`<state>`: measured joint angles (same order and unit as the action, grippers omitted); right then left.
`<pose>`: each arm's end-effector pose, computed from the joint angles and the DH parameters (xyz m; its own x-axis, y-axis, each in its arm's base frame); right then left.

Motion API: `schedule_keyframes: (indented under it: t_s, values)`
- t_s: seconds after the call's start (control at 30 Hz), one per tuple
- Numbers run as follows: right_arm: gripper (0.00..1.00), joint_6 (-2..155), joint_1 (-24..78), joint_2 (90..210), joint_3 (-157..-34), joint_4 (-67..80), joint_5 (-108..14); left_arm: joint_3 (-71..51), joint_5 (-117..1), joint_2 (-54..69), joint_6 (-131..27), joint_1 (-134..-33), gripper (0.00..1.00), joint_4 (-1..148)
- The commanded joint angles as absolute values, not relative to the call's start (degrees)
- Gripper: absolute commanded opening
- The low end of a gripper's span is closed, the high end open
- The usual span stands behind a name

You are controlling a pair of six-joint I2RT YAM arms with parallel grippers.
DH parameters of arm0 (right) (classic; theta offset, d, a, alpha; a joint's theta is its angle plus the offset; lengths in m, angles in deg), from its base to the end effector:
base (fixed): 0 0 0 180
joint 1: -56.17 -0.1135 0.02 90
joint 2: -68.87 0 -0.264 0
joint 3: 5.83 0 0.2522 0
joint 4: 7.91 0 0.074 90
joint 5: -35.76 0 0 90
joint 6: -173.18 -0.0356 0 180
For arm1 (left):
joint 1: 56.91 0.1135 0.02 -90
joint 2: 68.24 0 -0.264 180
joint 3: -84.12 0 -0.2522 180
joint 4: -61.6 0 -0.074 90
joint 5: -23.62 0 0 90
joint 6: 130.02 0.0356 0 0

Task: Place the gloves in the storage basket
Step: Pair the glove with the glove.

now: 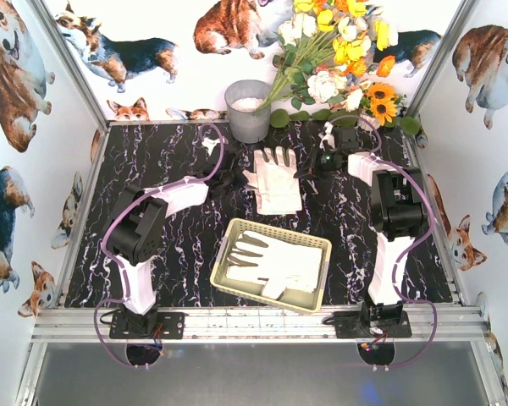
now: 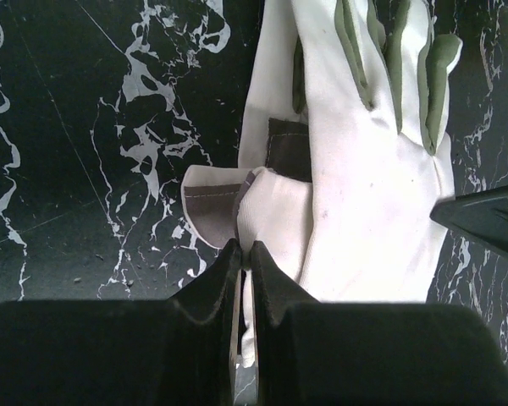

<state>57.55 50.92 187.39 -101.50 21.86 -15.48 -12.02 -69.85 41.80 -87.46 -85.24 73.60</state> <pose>0.4364 0.0625 0.1667 -0.9080 0.2553 -0.3322 -0.0633 0.7002 0.7111 0.3733 -0.1988 0.1825 -0.6861 -0.4654 -0.5592 -0.1087 0.8256 -0.5537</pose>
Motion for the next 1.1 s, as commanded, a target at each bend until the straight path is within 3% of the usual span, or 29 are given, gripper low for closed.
schedule_keyframes:
  t_s: [0.0,0.8,0.97,1.07]
  values:
    - [0.0,57.02,51.12,185.11,-104.23,18.68,-15.43,-11.11,-71.2,41.18,-85.77,-83.57,0.0,74.22]
    - [0.0,59.27,49.76,191.84,-108.22,23.11,-16.26,-8.03,-67.15,46.72,-84.43,-81.62,0.0,75.12]
    - [0.01,59.36,49.76,192.38,-108.76,23.88,-15.8,-7.96,-66.58,46.78,-84.18,-81.39,0.17,75.76]
    - [0.2,59.4,49.78,191.62,-108.97,24.13,-15.36,-8.88,-66.71,45.71,-84.69,-81.11,0.32,75.8]
